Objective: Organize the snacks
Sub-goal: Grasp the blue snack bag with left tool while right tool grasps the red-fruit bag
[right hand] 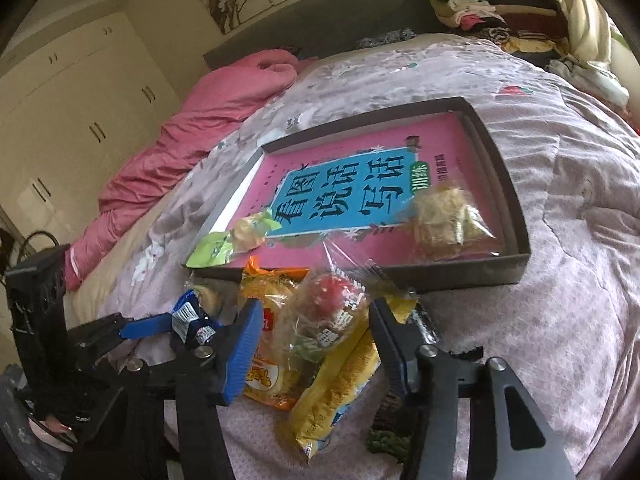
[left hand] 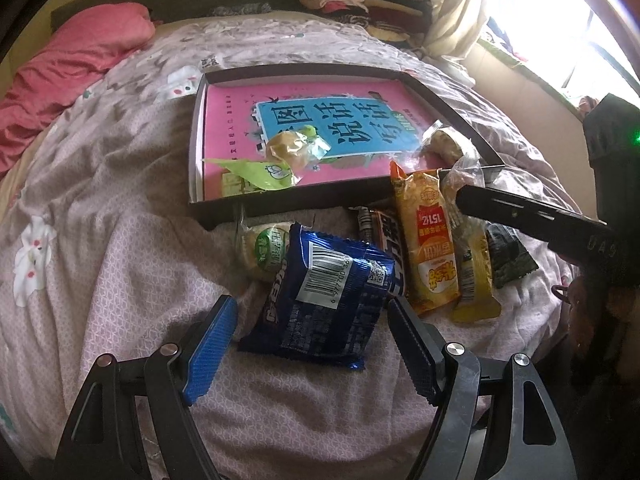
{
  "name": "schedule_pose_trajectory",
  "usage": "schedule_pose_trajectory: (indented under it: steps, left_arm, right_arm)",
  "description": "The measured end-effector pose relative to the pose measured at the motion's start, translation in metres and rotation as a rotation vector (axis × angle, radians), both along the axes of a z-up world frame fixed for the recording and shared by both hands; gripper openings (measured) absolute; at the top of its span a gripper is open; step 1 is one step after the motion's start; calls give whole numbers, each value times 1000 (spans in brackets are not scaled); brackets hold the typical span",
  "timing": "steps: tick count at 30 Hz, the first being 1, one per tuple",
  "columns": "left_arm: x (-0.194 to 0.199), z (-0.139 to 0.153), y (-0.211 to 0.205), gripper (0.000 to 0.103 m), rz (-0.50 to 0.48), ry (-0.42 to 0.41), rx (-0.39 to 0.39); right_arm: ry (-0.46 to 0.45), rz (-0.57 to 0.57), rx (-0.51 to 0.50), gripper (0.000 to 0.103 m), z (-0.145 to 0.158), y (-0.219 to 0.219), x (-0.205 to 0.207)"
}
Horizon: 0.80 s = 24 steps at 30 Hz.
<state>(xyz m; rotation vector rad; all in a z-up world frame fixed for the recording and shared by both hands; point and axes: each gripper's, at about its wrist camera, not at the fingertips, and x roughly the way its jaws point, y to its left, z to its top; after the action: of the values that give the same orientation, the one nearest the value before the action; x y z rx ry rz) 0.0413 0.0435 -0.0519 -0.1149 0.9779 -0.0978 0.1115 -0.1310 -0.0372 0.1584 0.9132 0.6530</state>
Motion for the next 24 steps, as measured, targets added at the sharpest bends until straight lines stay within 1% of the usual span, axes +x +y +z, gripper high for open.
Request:
schedule_pose_trajectory:
  steps: [3, 7, 11, 13, 18, 19, 22, 23, 24]
  left_arm:
    - [0, -1, 0, 79, 2, 5, 0]
    - [2, -3, 1, 79, 8, 7, -4]
    - [4, -4, 0, 79, 6, 7, -3]
    - [5, -6, -2, 79, 2, 7, 1]
    - [10, -13, -4, 79, 9, 15, 0]
    - [10, -13, -4, 78, 13, 13, -7]
    - [11, -13, -1, 71, 19, 9, -33]
    - [11, -14, -1, 68, 18, 10, -36]
    - [11, -13, -1, 68, 17, 8, -32]
  right_arm:
    - [-3, 8, -11, 53, -1, 4, 0]
    - [15, 10, 5, 46, -5, 6, 5]
    - [30, 27, 20, 43, -8, 9, 8]
    - [17, 36, 4, 42, -7, 12, 6]
    - [-13, 47, -1, 41, -2, 13, 2]
    - [-16, 46, 0, 41, -1, 13, 2]
    - [-29, 39, 0, 41, 1, 11, 1]
    - [-32, 37, 1, 41, 2, 11, 1]
    - [-37, 34, 2, 41, 3, 10, 0]
